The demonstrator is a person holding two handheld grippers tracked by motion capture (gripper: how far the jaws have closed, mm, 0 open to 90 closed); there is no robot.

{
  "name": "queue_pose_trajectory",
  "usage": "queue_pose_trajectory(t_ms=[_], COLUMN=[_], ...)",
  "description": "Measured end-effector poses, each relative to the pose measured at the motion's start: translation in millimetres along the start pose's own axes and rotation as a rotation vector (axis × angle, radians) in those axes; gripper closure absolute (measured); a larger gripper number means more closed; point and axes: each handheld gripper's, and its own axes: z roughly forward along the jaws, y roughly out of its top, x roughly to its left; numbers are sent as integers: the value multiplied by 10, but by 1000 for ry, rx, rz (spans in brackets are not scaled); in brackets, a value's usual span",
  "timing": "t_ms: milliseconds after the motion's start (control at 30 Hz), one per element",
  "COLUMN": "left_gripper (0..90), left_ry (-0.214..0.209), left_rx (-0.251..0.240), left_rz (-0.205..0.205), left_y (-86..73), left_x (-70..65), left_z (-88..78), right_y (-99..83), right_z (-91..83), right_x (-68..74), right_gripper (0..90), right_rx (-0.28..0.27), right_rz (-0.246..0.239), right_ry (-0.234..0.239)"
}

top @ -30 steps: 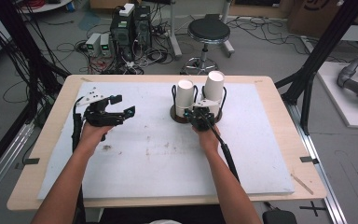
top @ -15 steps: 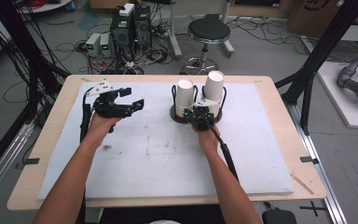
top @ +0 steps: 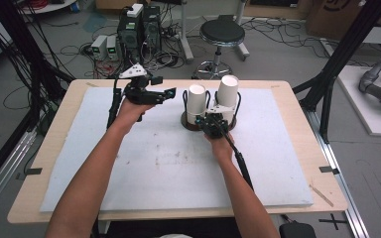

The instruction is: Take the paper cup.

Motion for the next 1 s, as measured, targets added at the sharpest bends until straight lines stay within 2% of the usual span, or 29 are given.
queue_pose_trajectory(t_ms=[67, 200, 500, 833, 1000], left_gripper=[173, 174, 177, 178, 178], left_ry=[-10, -14, -9, -1, 17], left_rx=[-1, 29, 81, 133, 153], left_rz=[2, 1, -11, 6, 17], left_y=[48, 65, -47, -101, -122], left_x=[-15, -45, -75, -105, -134], left_z=[96, 289, 638, 882, 979], right_y=[0, -1, 0, 0, 0], right_z=[1, 2, 5, 8, 9], right_x=[-2, -11, -23, -33, -36], right_gripper=[900, 900, 900, 900, 900], right_rx=[-2, -2, -3, -3, -4], right_rz=[1, 1, 2, 5, 6], right_ry=[1, 9, 19, 28, 31])
